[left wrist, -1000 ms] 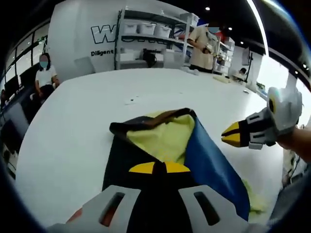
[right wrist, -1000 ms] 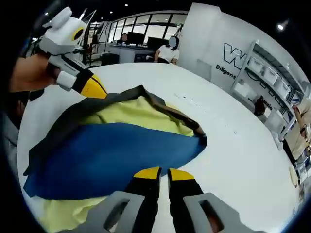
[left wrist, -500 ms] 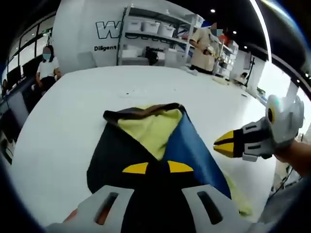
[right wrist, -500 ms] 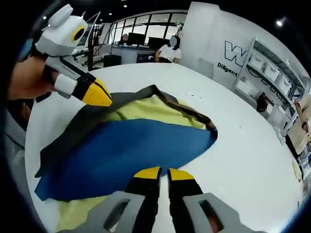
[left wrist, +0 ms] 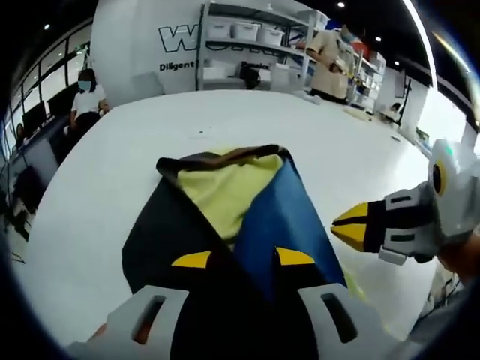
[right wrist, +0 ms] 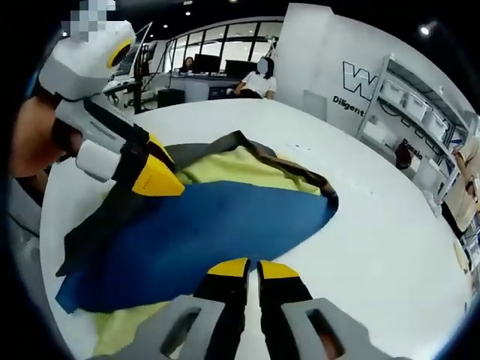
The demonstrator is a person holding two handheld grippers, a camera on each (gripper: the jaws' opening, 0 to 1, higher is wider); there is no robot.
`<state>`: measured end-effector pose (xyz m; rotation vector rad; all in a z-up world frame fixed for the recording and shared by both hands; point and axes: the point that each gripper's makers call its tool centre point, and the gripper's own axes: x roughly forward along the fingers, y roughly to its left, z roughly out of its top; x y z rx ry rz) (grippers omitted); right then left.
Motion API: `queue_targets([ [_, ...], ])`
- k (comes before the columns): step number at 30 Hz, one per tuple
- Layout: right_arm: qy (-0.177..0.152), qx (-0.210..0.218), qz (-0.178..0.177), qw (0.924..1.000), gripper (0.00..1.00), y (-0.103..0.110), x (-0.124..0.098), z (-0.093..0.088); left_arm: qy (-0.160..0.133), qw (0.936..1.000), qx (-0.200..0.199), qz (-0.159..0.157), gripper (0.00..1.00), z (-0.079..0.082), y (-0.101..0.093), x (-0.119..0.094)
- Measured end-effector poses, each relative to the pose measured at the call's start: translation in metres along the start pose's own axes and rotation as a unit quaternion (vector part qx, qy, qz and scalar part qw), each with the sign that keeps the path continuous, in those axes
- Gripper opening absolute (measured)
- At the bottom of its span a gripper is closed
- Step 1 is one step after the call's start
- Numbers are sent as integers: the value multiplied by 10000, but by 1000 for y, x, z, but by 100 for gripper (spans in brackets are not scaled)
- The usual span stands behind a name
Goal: Fold the garment on the visible template until the final outline fits inside the template.
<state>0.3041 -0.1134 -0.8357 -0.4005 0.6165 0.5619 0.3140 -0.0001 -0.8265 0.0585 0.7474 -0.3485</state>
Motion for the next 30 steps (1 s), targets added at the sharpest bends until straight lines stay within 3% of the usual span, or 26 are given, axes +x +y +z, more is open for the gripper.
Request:
queue_targets([
  [5, -169, 123, -56, 9998, 6, -4, -10, 7, 257, 9994, 92, 211, 23, -12, 13, 4],
  [11, -410, 409, -22, 9983, 39, -3, -21, 18, 402, 9988, 47, 283, 7, -20, 24, 2],
  [14, -476, 423, -46, 9980, 44, -2, -28, 22, 397, 9989, -108, 220, 7, -20, 24, 1],
  [16, -517, 420, -49, 9978, 43, -1, -32, 23, 364, 9987, -365, 61, 12, -19, 17, -1],
  [18, -564, 399, -49, 9976, 43, 2, -36, 24, 345, 9989, -325, 69, 10, -18, 15, -3],
  [23, -559, 373, -24, 9977, 40, 6, -34, 21, 289, 9979, -584, -46, 20, -16, 5, -3],
  [30, -604, 348, 18, 9976, 39, 8, -34, 22, 398, 9974, -582, 158, 17, -22, 9, 8],
])
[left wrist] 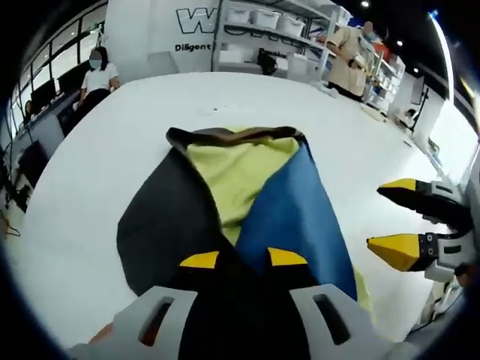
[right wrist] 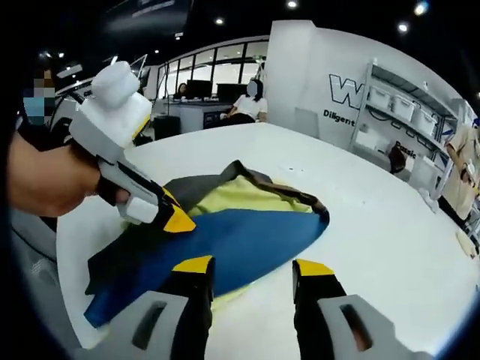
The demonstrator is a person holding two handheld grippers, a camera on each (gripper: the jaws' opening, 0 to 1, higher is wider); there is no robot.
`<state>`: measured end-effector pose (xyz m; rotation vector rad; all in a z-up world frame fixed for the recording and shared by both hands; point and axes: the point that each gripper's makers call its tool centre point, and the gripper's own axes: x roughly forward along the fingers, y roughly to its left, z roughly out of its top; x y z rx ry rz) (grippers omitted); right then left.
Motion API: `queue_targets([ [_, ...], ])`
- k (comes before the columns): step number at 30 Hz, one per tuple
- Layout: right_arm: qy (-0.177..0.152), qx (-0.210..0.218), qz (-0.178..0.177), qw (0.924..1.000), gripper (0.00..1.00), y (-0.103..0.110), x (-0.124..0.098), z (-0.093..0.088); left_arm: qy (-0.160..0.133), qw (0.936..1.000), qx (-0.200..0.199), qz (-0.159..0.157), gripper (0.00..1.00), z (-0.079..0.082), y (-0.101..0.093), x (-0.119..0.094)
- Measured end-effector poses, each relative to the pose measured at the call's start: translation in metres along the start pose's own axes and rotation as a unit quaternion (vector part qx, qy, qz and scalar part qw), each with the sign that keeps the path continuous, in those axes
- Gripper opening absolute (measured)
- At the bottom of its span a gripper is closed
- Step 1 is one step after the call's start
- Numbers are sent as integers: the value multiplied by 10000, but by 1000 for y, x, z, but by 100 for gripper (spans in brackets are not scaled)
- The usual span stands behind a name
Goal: Fold the garment on the visible template until the final outline fits inside the template.
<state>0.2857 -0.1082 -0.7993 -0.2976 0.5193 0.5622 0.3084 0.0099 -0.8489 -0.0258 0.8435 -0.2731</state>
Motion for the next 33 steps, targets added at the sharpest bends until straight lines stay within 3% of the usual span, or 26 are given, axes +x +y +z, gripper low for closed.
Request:
queue_targets([
  [3, -22, 10, 5, 10000, 40, 0, -1, 1, 142, 9995, 216, 153, 0, -5, 8, 0],
  [12, -90, 160, 34, 9998, 53, -2, -3, 3, 19, 10000, -38, 88, 0, -4, 16, -5],
  [20, -101, 150, 56, 9998, 55, 2, -10, 3, -141, 9997, -204, -48, 0, 4, 26, -21],
  [27, -61, 169, 85, 9998, 57, 6, -10, 0, -289, 9993, -229, -31, 0, 14, 45, -35],
  [33, -10, 119, 57, 9999, 56, 4, -10, -3, -445, 9988, -118, 158, 0, 30, 78, -46],
])
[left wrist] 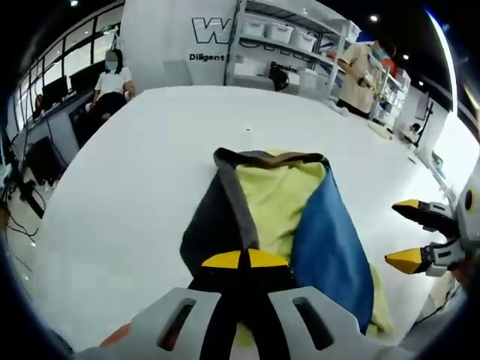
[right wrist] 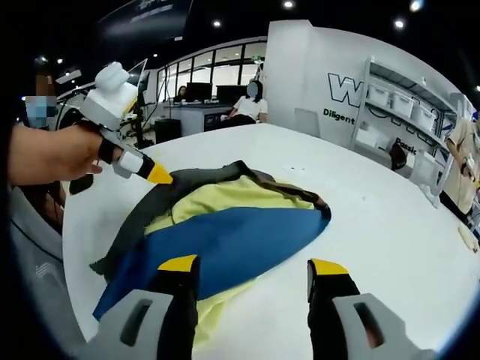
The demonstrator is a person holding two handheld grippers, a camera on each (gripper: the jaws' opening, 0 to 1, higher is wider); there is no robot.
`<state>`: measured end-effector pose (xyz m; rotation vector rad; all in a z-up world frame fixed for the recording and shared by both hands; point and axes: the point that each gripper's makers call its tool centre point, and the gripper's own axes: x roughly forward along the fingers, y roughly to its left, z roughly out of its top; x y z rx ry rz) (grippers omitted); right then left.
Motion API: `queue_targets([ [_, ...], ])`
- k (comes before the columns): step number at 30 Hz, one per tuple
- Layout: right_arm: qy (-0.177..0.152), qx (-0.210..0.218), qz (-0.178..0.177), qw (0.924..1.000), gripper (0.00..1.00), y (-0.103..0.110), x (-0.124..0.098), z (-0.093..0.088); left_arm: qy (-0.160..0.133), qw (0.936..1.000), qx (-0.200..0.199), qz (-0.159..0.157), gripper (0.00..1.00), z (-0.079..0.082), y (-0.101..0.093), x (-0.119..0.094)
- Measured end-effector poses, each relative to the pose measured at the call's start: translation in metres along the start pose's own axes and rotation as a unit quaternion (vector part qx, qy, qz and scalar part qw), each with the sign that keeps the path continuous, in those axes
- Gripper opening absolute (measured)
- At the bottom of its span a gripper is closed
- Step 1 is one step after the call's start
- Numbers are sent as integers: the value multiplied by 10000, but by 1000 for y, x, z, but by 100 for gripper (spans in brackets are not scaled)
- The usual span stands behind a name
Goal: Fold the garment on the visible template until the final outline fits inside the template.
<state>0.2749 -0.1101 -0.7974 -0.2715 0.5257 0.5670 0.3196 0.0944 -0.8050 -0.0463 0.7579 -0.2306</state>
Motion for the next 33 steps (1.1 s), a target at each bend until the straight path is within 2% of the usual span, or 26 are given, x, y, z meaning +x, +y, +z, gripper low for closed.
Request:
queue_targets([
  [2, -6, -4, -12, 10000, 56, -1, 0, 0, -64, 9999, 32, 121, 0, 10, 18, -2],
  [7, 10, -12, -15, 10000, 55, -2, 0, -1, -124, 9982, 410, 418, 0, 38, 60, -4],
  [10, 28, -17, -15, 10000, 55, -2, 1, -2, -135, 9946, 789, 666, 0, 54, 85, -3],
  [12, 30, -25, -19, 10000, 54, -2, 2, -3, -139, 9944, 789, 689, 0, 61, 95, 1],
  [15, 73, -42, -21, 10000, 54, -2, 3, -5, -122, 9915, 991, 839, 0, 70, 111, 9],
  [21, 149, -76, -52, 9998, 54, -4, 3, -10, -75, 9889, 1075, 1020, 0, 76, 130, 22],
  [28, 240, -128, -65, 9996, 53, -5, 6, -15, 52, 9862, 1198, 1139, 0, 73, 136, 34],
  [33, 284, -159, -78, 9994, 53, -6, 7, -18, 236, 9809, 1461, 1263, 0, 70, 143, 44],
])
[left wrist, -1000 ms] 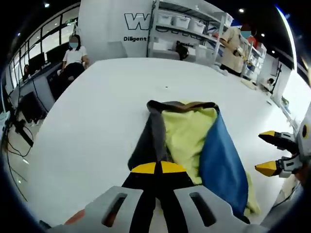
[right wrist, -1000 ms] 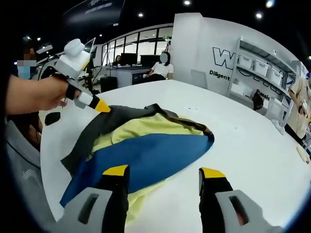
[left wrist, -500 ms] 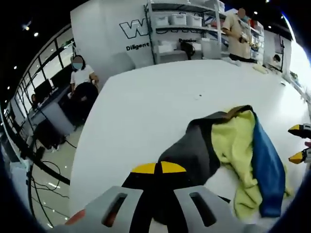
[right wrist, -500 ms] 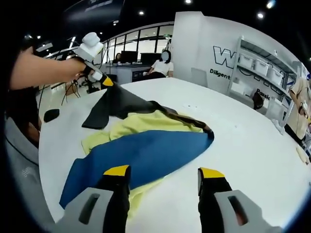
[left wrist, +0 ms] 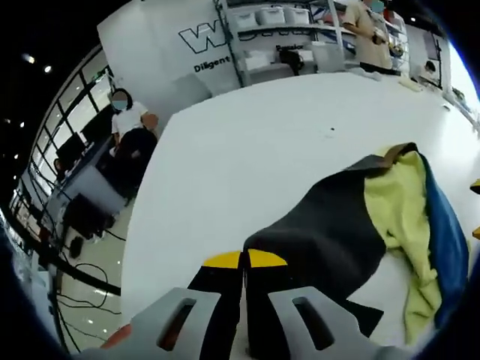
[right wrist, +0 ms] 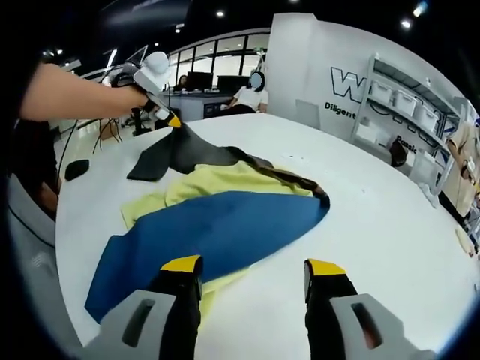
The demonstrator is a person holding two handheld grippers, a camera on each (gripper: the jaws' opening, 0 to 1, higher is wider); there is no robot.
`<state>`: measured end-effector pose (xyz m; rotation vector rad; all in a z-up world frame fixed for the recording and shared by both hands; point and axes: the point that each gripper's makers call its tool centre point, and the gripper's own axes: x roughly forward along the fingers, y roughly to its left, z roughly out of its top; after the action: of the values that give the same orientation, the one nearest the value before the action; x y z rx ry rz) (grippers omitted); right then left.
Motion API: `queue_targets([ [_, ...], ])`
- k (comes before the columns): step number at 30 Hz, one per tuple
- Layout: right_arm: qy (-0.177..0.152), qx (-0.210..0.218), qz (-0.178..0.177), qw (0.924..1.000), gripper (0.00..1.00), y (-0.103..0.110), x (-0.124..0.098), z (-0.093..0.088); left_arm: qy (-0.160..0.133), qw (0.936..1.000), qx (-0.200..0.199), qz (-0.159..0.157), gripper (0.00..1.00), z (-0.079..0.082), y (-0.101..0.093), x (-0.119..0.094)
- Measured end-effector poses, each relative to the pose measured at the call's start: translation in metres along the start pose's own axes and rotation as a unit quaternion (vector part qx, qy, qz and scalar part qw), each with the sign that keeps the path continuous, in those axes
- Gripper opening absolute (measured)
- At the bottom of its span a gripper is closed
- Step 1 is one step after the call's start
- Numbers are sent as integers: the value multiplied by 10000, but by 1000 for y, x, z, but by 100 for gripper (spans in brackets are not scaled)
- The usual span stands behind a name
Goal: Fold the garment on the visible template until the final outline fits inside the template.
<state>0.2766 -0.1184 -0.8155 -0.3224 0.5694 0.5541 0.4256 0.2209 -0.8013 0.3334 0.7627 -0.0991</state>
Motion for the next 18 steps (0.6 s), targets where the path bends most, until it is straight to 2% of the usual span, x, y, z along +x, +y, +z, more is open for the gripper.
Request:
queue_targets([
  [7, 5, -2, -42, 10000, 53, -3, 0, -1, 434, 9990, 40, 111, 0, -19, 10, 18],
  [18, 35, 32, -90, 9999, 53, -9, 0, -5, 764, 9968, 161, 196, 0, -44, 10, 36],
])
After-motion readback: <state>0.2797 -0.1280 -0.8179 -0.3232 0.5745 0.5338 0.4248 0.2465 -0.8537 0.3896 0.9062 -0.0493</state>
